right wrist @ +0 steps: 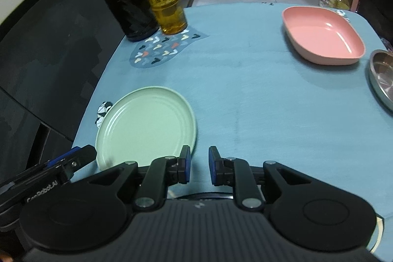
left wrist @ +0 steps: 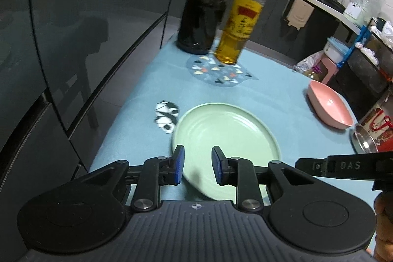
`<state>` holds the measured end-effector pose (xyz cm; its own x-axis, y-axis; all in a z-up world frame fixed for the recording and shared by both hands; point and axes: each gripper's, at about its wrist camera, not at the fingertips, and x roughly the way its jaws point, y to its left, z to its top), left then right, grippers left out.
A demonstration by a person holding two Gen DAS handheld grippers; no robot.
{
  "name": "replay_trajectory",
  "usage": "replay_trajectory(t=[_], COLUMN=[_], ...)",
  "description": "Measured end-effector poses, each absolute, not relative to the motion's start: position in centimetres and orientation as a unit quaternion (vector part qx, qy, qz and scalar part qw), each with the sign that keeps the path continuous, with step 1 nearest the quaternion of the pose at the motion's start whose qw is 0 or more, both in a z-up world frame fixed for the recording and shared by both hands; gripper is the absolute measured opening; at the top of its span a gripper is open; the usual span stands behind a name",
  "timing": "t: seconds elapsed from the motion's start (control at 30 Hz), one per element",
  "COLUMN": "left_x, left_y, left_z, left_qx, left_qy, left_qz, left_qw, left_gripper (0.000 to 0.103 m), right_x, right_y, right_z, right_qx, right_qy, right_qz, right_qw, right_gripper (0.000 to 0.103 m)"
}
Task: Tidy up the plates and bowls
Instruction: 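Carry the green plate aside, lower it and open the left tool, then move the left tool to the pink square dish and grip its rim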
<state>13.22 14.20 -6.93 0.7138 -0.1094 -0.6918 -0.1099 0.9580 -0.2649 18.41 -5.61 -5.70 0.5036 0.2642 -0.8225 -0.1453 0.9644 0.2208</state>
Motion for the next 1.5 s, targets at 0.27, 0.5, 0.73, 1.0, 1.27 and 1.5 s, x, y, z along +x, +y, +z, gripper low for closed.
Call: replay_trajectory(t=[0.27,0.5,0.73,1.0,1.27,1.5], left_x=[13.8,14.7,16.5,19.8,24.5,28.1], left_y=[9.3,4.0,-1.5,-5.3,-7.7,-8.3], left_z=[-5.2,-3.8,-3.1,-3.1,-3.7,-4.8], left_qx=[-0.109,-0.081,-0.052,-0.061,-0.078,-0.105], left_qy=[0.38,0.382,0.39,0.401,0.407,0.414], left_qz=[-0.038,-0.069,-0.092,-0.097,-0.084,-0.066], left_qw=[0.918,0.918,0.915,0.909,0.906,0.902], left_gripper=[0.024,0.026,0.031,0.031,0.031,0.031], right_x=[18.8,20.0,20.8,21.6,24.2,27.9], right_y=[-9.6,-14.3,-19.5,-24.7,-27.3,-27.2], right_z=[-5.3,-5.1,-4.6,-3.5,-2.7,-3.2], right_qx=[0.082,0.104,0.132,0.158,0.182,0.153], right_qy=[0.472,0.464,0.448,0.417,0.401,0.404], right_qz=[0.099,0.077,0.056,0.033,0.018,0.015], right_qw=[0.872,0.876,0.883,0.894,0.898,0.902], right_gripper=[0.012,0.014,0.017,0.018,0.025,0.025])
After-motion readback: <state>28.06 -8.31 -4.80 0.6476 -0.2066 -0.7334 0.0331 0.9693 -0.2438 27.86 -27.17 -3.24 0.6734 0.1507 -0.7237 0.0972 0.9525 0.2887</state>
